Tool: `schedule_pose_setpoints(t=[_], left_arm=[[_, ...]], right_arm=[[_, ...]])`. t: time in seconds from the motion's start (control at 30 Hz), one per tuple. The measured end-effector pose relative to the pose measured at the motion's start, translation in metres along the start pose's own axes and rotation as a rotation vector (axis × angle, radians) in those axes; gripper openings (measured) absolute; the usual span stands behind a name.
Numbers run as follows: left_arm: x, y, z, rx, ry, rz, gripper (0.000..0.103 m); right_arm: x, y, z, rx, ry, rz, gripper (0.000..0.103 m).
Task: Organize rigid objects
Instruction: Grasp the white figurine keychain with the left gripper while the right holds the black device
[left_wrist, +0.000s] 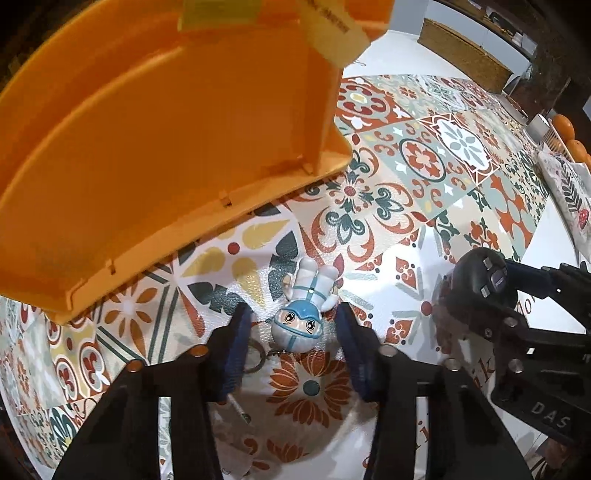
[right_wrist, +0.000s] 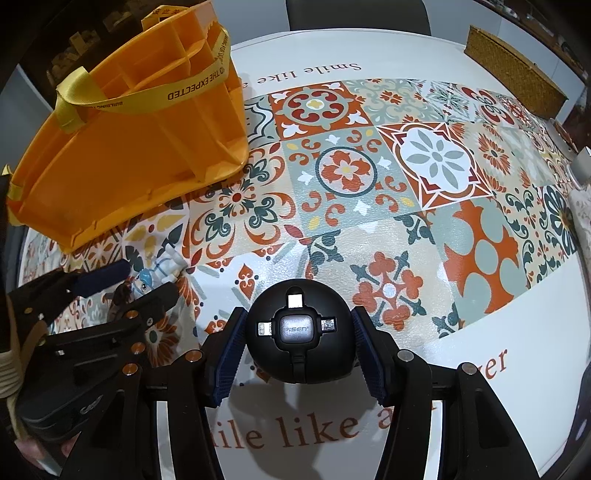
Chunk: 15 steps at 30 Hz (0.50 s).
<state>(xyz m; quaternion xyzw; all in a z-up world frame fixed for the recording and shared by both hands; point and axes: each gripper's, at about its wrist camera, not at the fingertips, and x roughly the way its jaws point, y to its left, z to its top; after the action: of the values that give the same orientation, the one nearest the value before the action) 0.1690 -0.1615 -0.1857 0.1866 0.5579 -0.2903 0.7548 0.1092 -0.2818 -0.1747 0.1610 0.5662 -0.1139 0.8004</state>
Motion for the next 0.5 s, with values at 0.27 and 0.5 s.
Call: schedule_pose_setpoints(t=[0.27, 0.5], left_arm=[[-0.003, 0.007, -0.003, -0.031, -0.016, -0.050, 0.027], [-0.020, 0.015, -0.008, -0.073, -0.055, -0.062, 0.027]], right_arm=[[-0.001, 0.000, 0.001, -0.002, 0.002, 0.008, 0.057], [-0.011, 0.004, 0.002, -0.017, -0.016, 0.015, 0.056]])
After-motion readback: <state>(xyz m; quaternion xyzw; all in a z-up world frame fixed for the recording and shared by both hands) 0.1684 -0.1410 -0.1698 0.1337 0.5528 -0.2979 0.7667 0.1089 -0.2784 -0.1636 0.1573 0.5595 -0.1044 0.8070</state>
